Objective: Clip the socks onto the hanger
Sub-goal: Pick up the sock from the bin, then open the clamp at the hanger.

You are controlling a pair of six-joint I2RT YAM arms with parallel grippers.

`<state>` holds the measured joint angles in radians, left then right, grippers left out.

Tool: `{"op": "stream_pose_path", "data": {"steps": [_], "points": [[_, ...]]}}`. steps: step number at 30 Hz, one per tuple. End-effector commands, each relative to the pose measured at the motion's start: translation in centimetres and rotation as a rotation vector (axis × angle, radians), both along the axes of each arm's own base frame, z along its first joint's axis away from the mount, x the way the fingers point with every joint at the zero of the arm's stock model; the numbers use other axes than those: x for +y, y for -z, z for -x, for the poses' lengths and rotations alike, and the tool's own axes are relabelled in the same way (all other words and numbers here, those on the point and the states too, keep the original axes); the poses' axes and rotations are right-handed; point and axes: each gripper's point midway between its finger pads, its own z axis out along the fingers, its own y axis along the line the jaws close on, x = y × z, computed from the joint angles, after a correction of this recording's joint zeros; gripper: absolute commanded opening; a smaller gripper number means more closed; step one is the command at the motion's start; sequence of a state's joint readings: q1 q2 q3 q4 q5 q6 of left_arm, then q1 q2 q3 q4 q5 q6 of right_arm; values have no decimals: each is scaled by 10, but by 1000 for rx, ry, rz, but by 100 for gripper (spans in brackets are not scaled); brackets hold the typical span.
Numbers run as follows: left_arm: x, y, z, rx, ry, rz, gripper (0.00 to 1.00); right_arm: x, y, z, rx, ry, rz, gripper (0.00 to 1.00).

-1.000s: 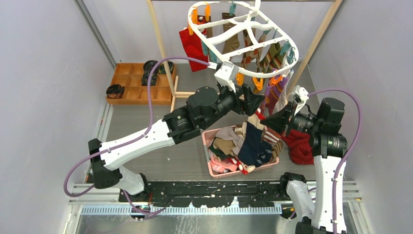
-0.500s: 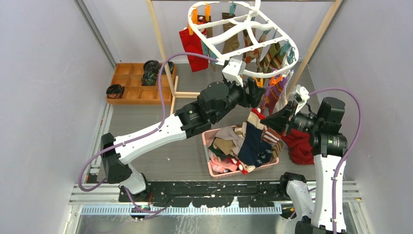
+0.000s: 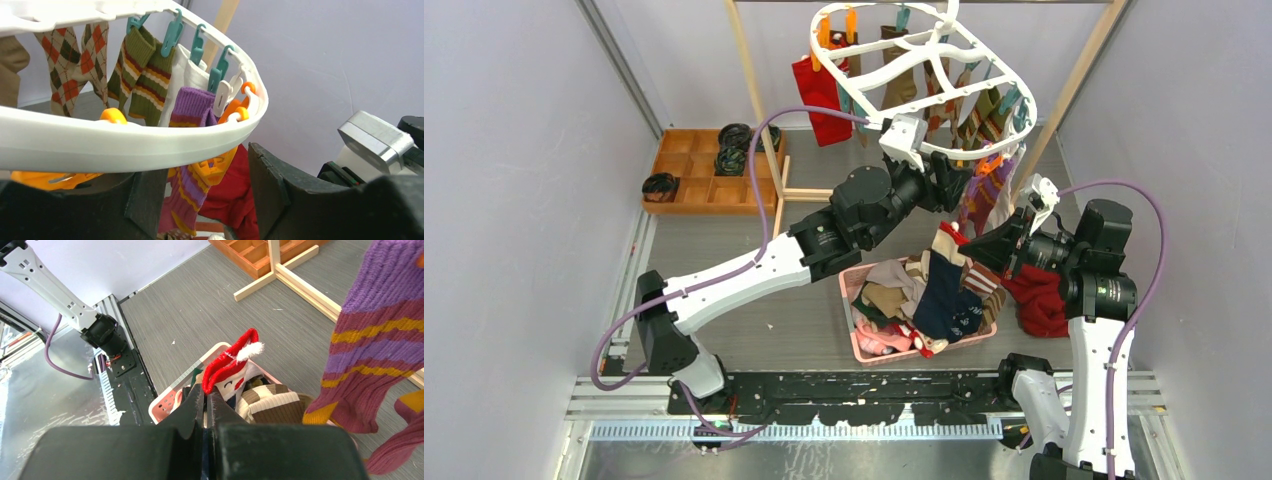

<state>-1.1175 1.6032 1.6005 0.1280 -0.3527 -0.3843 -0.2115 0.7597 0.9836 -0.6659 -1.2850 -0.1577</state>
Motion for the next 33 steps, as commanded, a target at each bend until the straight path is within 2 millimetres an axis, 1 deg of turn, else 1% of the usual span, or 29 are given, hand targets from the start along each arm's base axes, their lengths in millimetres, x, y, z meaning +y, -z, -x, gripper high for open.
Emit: {"op": "stream_pose_path", "data": {"steps": [1, 12, 17, 23, 25, 30, 33], "points": [[7, -41, -3, -66, -28, 106, 58, 1, -11, 0, -34, -18, -5, 1], [4, -43, -6, -76, -39, 109, 49, 1, -12, 0, -32, -20, -5, 1], [5, -44, -6, -81, -39, 107, 39, 1, -12, 0, -33, -19, -5, 1], [9, -48, -5, -90, -44, 112, 30, 1, -11, 0, -31, -16, -4, 1], [10, -49, -4, -91, -44, 113, 31, 1, -12, 0, -31, -16, -4, 1], [15, -50, -6, -86, -64, 118, 44, 1, -12, 1, -31, -14, -3, 1], [15, -50, -6, -85, -68, 118, 48, 1, -12, 1, -31, -15, -3, 1]]}}
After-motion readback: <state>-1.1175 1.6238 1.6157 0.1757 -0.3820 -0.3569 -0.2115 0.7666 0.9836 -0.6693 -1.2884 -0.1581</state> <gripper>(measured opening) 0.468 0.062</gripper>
